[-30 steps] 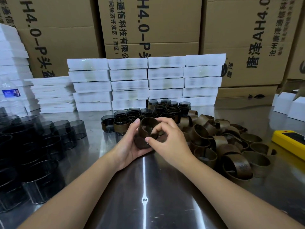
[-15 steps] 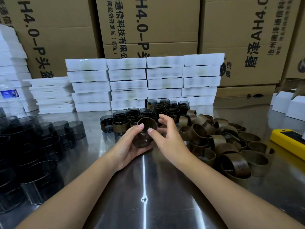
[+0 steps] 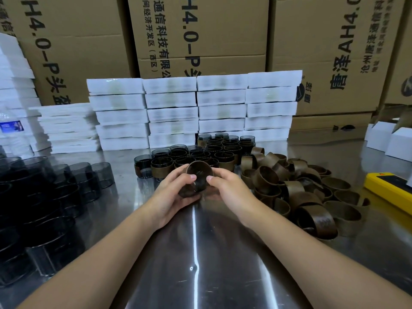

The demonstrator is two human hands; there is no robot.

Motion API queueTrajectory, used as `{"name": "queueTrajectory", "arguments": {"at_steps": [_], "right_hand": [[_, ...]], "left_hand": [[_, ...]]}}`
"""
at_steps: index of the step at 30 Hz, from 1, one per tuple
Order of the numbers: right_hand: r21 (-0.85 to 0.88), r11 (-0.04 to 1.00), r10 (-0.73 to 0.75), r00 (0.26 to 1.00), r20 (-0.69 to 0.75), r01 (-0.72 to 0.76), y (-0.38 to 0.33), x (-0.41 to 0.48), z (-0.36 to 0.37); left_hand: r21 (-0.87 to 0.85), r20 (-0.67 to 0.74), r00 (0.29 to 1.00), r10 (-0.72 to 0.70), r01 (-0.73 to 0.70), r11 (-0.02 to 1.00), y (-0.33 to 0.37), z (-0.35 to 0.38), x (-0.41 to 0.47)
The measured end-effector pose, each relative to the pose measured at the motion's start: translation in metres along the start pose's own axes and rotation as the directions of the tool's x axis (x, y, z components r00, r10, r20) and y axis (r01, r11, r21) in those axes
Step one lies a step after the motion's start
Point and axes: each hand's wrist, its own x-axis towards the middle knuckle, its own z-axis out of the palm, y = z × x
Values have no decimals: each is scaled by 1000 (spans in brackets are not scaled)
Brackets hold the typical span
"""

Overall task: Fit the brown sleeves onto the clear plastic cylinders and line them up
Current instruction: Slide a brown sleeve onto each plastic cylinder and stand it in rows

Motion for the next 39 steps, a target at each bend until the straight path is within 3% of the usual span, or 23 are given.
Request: {"name": "queueTrajectory", "arguments": {"at_steps": [16,21,24,27,33,39], "right_hand": [[154,988,35,999,-21,-32,6,0,-8],[254,966,48,998,29,-54,3,0,-12],[251,965,76,997,34,-82,2,0,-12],[235,960,137,987,85,-154,3,3,-10],[397,889,170,969,179,-229,3,2,-10],[469,865,108,979,174,-179,0,-1,-8]], "left_hand": [[17,-75,997,4,-2,1000,1,-4,1],[-17,56,998,-32,33,999,8,-4,-3],[-132,111,992,-64,79,988,10,-4,-3],[-187,138,987,-82,107,976,11,-4,-3],[-222,151,987,-59,92,971,9,-4,-3],[-280,174,983,-65,112,954,17,2,-3]]}}
